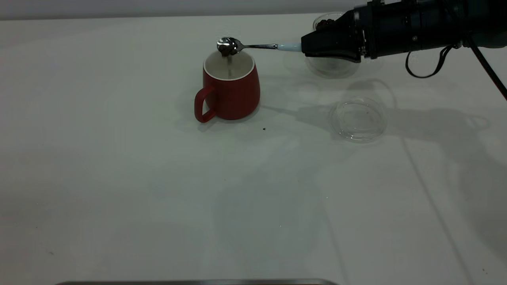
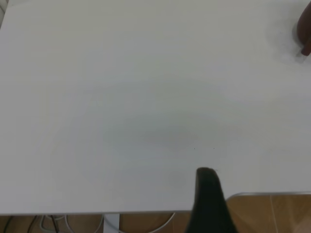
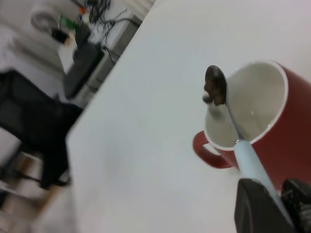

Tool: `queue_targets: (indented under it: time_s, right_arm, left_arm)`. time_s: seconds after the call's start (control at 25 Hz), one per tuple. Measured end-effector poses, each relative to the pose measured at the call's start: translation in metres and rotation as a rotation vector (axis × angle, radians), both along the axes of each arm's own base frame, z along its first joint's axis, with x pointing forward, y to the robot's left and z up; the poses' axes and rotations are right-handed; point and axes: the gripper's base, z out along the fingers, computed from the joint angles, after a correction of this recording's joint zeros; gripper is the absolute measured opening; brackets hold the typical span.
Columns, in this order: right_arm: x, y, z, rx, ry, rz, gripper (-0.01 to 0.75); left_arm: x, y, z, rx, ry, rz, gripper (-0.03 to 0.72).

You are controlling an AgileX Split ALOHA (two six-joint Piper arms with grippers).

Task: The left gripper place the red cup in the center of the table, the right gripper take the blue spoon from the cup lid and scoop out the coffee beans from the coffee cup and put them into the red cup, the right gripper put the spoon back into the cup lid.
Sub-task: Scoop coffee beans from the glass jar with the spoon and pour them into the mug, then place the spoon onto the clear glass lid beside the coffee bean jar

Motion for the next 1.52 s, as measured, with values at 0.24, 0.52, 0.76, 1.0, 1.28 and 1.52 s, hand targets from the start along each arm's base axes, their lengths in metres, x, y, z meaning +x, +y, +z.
queue_targets:
  time_s: [0.24,0.52,0.76,1.0,1.28,1.52]
  right_arm:
    - [0.003,-0.001,-0.001,-0.045,-0.136,0.013,0.111]
    - [0.005,-0.001,0.003,0.061,0.176,-0.112,0.111]
    - [-0.008,-0.022,0.026,0.117,0.53,-0.241,0.111]
    - [-0.055,-0.065,0.038,0.143,0.699,-0.377,0.111]
    - [-0.103,-0.097,0.017,0.08,0.78,-0.591,0.111]
    - [-0.112,-0.112,0.005,-0.001,0.799,-0.695,0.111]
  left_arm:
    - [0.0,0.0,0.0,0.0,0.0,0.0,0.586]
    - [0.0,0.0,0.0,0.001,0.0,-0.001,0.586]
    - [0.0,0.0,0.0,0.001,-0.001,-0.001,0.586]
    - [0.0,0.0,0.0,0.001,0.0,-0.001,0.586]
    - [0.0,0.0,0.0,0.001,-0.001,-0.001,0.586]
    - [0.0,0.0,0.0,0.001,-0.001,-0.001,0.586]
